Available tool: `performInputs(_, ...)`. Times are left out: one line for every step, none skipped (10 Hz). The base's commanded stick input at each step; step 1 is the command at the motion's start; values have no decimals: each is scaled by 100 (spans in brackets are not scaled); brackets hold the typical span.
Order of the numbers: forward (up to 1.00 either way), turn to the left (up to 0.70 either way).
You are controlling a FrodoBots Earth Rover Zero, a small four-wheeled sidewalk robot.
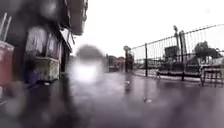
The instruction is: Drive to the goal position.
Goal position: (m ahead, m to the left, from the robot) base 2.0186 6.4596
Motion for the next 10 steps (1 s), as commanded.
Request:
performInputs(100,4)
performInputs(100,0)
performInputs(100,0)
performInputs(100,0)
performInputs(100,0)
performInputs(100,0)
performInputs(100,0)
performInputs(100,0)
performInputs(100,0)
performInputs(100,0)
